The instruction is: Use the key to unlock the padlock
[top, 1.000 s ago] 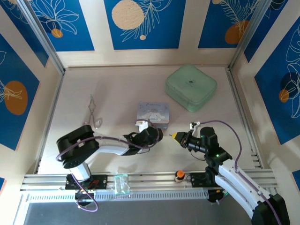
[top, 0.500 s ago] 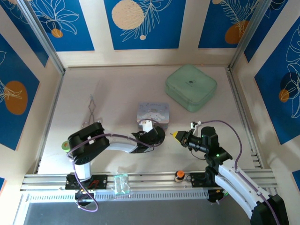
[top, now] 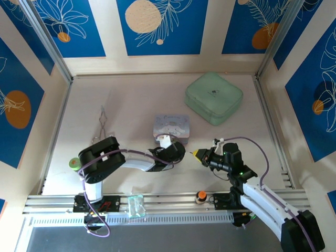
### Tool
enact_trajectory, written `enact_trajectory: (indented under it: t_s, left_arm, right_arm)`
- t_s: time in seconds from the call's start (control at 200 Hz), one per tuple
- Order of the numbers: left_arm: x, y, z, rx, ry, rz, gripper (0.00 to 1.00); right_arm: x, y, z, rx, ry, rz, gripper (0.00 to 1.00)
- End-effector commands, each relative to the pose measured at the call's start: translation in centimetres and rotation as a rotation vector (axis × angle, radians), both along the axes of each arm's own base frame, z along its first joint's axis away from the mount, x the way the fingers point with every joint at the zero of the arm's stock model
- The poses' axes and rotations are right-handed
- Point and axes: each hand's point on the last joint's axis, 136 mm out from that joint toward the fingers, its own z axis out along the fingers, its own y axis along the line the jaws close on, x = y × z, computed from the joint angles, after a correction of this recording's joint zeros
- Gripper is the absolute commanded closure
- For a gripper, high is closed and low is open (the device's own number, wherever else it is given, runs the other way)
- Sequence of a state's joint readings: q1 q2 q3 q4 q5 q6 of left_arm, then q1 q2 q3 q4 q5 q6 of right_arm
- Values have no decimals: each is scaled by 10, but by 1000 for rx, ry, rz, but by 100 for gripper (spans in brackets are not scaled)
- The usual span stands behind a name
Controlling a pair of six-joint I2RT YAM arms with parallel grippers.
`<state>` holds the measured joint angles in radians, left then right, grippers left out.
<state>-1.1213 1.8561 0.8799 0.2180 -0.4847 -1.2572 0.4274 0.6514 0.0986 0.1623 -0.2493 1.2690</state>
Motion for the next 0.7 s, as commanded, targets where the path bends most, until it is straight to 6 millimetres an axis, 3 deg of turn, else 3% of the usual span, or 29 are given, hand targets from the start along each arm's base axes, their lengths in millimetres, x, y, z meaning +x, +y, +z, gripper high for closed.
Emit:
enact_trajectory:
  t_s: [0.0,0.11,0.24,0.465,0.695]
  left_arm:
    - [-13,1,-11,-5,65,-36,93]
    - [-15,0,-3,-76,85,-23,97]
    - [-14,-1,10,-225,109,28,100]
    - [-11,3,39,-413,97,104,100]
    - [-16,3,47,-548,147,155,100]
  right_arm:
    - [1,5,2,13,-15,4,100]
    - [0,11,-1,45,26,0,100]
    - [-3,8,-24,122,173,-85,100]
    - [0,10,-17,174,191,-180,100]
    - [0,6,-8,168,95,-227,100]
